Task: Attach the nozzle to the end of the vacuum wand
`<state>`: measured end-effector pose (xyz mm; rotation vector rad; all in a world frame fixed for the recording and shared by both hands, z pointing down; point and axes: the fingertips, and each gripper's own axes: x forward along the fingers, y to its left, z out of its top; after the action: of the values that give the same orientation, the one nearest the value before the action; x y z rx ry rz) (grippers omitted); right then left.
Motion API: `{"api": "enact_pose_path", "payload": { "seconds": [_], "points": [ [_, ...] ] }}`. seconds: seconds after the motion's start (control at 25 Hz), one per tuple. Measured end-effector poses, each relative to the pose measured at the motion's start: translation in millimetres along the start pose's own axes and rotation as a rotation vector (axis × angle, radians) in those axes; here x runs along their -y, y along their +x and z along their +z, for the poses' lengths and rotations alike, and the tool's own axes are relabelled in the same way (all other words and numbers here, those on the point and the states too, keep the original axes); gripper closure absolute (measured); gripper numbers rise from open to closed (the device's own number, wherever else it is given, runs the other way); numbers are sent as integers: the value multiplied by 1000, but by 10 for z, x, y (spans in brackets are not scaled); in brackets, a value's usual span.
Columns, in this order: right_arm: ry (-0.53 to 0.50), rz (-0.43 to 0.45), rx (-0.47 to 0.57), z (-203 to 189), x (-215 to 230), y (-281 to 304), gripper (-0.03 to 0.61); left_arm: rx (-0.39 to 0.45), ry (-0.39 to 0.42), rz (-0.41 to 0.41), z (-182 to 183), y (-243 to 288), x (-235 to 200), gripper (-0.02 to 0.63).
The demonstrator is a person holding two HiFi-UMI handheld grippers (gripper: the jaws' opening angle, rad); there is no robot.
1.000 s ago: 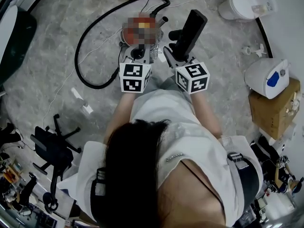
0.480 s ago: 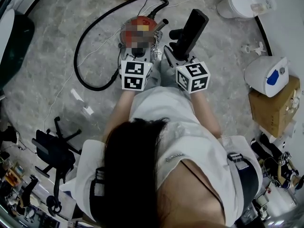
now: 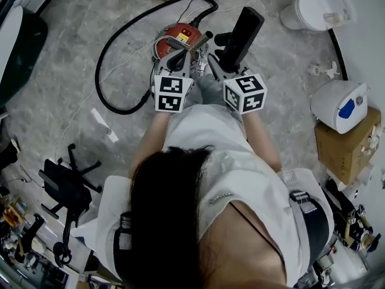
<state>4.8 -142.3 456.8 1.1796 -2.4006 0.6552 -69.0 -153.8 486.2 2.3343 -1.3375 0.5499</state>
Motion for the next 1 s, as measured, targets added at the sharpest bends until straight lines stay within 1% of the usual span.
{"api": "enact_pose_path", "payload": {
  "seconds": [0.12, 0.24, 0.36, 0.52, 0.6, 0.68, 0.8, 1.0],
  "points": [
    [-8, 22, -16, -8, 89, 77, 483, -21, 2, -7, -57, 128, 22, 611],
    [-14, 45, -29, 2, 139, 155, 483, -52, 7, -33, -134, 255, 54, 609],
    [-19, 60, -35, 38, 177, 202, 483, -65, 21, -30, -162, 348, 40, 603],
    [-19, 75, -39, 70, 267, 228, 483, -95, 42, -56, -197, 509, 66, 519],
    [-17, 82, -45, 63, 305, 237, 483, -105, 46, -73, -224, 603, 80, 493],
    [-13, 85, -51, 46, 327, 240, 483, -115, 53, -85, -266, 695, 87, 479],
    [-13, 89, -59, 38, 336, 231, 483, -148, 97, -102, -361, 797, 99, 435],
    [-4, 107, -61, 58, 365, 255, 483, -203, 152, -142, -517, 942, 119, 409]
  ]
}}
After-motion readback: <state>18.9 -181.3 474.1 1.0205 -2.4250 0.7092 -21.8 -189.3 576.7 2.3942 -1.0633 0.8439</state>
